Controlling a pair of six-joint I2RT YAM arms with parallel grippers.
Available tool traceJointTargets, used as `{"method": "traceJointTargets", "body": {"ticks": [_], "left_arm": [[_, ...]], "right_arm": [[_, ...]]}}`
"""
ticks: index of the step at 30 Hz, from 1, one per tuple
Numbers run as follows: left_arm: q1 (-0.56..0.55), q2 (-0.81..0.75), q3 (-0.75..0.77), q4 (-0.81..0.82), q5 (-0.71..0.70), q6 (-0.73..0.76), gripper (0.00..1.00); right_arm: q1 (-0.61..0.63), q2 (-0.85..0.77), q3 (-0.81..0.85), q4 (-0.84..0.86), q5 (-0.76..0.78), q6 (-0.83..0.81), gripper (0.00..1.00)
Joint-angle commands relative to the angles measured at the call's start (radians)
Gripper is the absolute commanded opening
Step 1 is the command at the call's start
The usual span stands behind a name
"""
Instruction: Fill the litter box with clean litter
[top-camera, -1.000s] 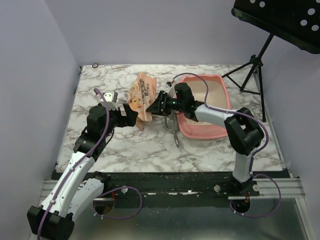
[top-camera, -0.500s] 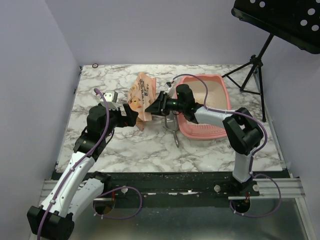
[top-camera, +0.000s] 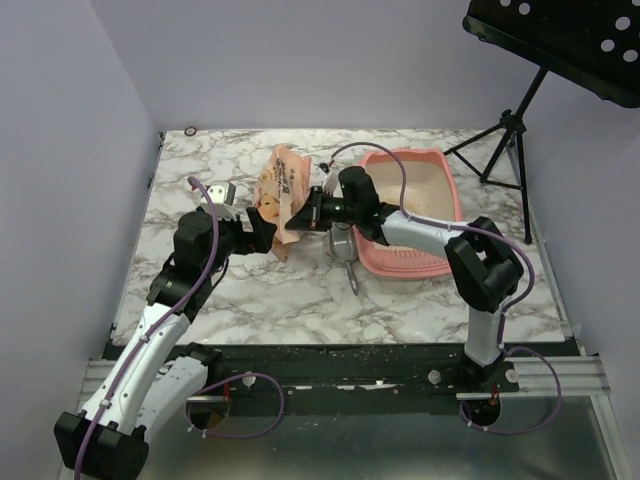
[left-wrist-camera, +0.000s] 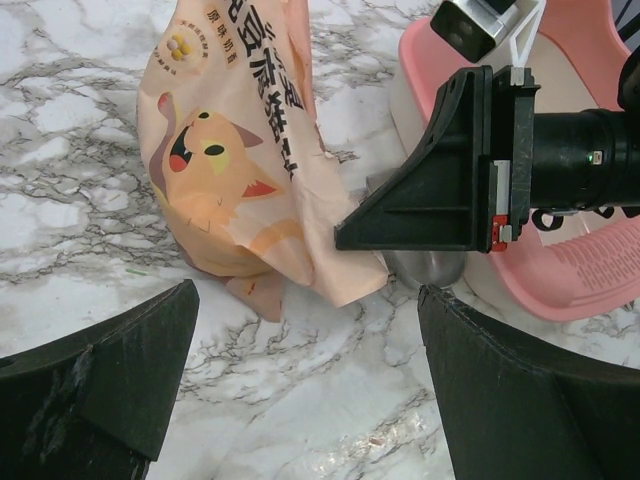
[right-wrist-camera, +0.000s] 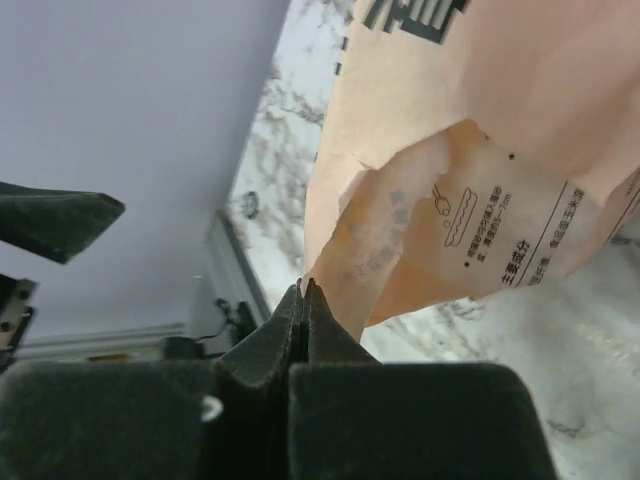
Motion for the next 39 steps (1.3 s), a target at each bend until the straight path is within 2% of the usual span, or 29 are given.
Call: {"method": "traceJointTargets", "body": {"ticks": [1,7,16,22,30,34,39], "left_arm": [[0.007,0.000,0.007,0.008,-0.008,0.005,0.99],[0.007,0.072,0.106,-0.075,-0.041,0.011,0.99],[0.005,0.160,0.267,-0.129,-0.140,0.063,0.99],[0.004,0.235,0.343,-0.130,-0.114,0.072,0.99],[0.005,0.273,0.367,-0.101,-0.120,0.080,0.99],[0.005,0.322,0.401,-0.075,-0.016,0.095,0.99],[0.004,0.449,0.526,-0.138,0.272,0.247,0.99]], "right_arm": [[0.072,-0.065,0.135,-0.294,0.164,-0.286,0.00],[0.162,-0.103,0.246,-0.535,0.419,-0.609,0.00],[0.211,-0.197,0.177,-0.650,0.491,-0.944,0.00],[0.248,-0.287,0.100,-0.679,0.445,-1.085,0.00],[0.326,-0.454,0.020,-0.822,0.333,-1.151,0.00],[0.411,-0.513,-0.027,-0.908,0.341,-1.177,0.00],[0.454,-0.582,-0.124,-0.948,0.358,-1.194,0.01]]}}
